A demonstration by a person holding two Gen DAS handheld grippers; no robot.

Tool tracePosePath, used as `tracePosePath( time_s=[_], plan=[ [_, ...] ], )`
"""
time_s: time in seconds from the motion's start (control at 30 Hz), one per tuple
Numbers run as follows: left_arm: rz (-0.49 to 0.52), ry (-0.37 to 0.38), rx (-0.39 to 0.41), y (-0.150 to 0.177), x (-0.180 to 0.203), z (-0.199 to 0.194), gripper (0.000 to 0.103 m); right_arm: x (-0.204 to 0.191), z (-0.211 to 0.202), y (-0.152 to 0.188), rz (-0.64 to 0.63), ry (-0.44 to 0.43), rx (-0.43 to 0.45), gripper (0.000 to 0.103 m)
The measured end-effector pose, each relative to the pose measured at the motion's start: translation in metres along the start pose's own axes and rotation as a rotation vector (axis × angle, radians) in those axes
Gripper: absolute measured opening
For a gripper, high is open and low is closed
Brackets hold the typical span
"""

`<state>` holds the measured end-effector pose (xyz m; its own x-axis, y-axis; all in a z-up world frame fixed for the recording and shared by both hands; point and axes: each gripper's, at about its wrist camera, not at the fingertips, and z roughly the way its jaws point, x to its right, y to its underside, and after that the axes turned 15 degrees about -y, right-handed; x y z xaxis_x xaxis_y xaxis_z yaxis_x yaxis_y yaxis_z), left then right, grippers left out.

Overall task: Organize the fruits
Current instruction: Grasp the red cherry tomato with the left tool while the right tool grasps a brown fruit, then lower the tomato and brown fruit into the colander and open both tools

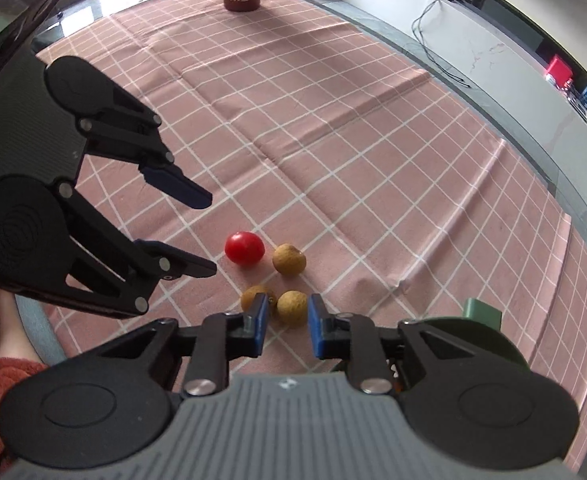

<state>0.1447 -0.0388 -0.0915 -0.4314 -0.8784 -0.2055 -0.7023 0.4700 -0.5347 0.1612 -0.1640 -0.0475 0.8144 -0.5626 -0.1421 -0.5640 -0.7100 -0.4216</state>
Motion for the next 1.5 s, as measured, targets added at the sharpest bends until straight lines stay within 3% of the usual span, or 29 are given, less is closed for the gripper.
tracePosePath(
  time_s=[0.33,0.57,0.73,0.9,1.17,1.5],
  plan=[
    [-0.045,0.051,-0.034,-0.008,-0.005,0.024,0.051,0.006,0.033,-0.004,-0.216,-0.02,-0.186,0.017],
    [-0.065,0.081,-0.055,-0.009,-0.007,0.035,0.048,0.009,0.046,-0.004,-0.258,-0.018,-0.224,0.019],
    [-0.095,0.101,-0.071,-0.009,-0.01,0.041,0.045,0.011,0.05,-0.005,-0.259,-0.021,-0.213,0.021],
    [-0.112,0.109,-0.079,-0.01,-0.012,0.041,0.029,0.013,0.05,-0.006,-0.236,-0.024,-0.198,0.021],
    [-0.125,0.076,-0.049,-0.011,-0.014,0.021,0.029,0.007,0.042,-0.008,-0.215,0.001,-0.168,0.021],
    [-0.156,0.056,0.041,-0.03,-0.013,-0.035,0.029,-0.012,-0.017,-0.01,-0.176,0.053,-0.045,0.021]
  ],
)
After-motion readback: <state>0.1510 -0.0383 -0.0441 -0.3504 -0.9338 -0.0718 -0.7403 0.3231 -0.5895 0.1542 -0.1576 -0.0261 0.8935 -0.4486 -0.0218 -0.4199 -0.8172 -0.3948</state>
